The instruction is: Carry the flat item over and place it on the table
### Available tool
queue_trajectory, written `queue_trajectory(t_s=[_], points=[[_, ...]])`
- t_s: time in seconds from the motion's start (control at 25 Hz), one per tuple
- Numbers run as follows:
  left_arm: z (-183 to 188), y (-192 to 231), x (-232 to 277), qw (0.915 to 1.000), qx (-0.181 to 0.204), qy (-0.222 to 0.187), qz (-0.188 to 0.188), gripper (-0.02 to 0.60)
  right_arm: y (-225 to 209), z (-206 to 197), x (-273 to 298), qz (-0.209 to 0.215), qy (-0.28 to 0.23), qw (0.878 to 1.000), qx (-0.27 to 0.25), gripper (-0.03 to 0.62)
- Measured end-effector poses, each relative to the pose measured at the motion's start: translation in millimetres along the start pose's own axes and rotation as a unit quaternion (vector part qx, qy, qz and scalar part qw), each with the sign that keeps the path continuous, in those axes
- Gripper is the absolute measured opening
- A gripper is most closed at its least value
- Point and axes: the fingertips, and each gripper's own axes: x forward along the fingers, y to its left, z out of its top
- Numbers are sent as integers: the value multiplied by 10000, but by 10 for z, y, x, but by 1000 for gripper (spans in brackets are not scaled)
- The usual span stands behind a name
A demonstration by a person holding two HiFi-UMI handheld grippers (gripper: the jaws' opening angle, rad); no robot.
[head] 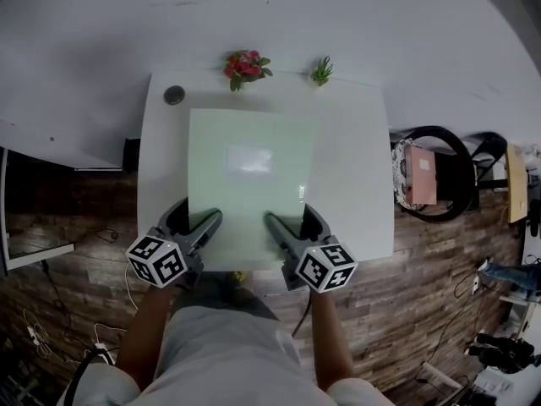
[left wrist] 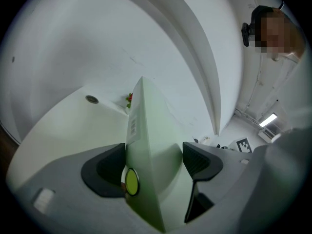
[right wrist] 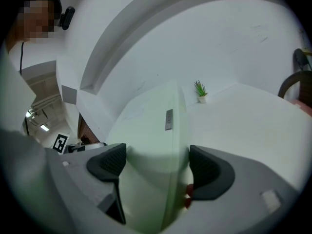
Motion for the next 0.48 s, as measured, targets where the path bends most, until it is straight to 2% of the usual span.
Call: queue_trajectory(t_s=[0.48], points=[[-410,423,57,9967,-594,384,391,367,-159,-423,311,-34,633,9977,239,400]])
